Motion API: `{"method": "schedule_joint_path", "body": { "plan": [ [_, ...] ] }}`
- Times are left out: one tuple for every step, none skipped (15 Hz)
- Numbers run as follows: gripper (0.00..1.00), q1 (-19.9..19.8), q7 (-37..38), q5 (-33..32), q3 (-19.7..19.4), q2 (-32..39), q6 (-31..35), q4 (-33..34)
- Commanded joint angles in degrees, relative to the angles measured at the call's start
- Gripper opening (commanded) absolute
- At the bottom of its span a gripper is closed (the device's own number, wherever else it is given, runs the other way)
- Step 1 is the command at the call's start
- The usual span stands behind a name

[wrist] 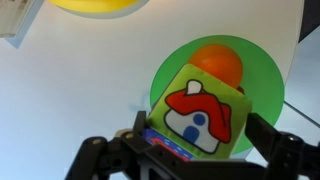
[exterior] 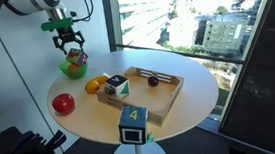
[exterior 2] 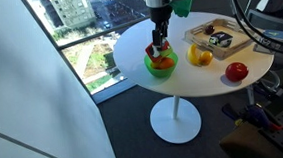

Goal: Put the orange and yellow dice in the green bowl

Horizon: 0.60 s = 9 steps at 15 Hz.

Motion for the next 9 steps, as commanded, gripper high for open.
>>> {"method": "schedule_joint_path", "body": {
  "plan": [
    [1.0,0.18,-0.83,-0.13,0.25,0.27,-1.18,1.58],
    [1.0,0.2,-0.84,-0.12,0.27,0.16,-1.07,1.53],
    [1.0,0.22,-0.84,-0.05,0.31,-0.05,-0.92,1.43],
    [1.0,0.22,-0.82,0.0,0.34,-0.24,-0.77,1.37],
    [1.0,0.22,-0.78,0.04,0.38,-0.42,-0.64,1.36],
    [1.0,0.23,-0.69,0.01,0.4,-0.55,-0.59,1.38],
    [1.0,0.25,-0.45,0.08,0.42,-0.72,-0.75,1.42],
    [1.0,0.29,-0.1,0.0,0.37,-0.97,-0.87,1.39],
    [1.0,0.27,0.0,0.06,0.37,-1.14,-0.92,1.39]
  ]
}}
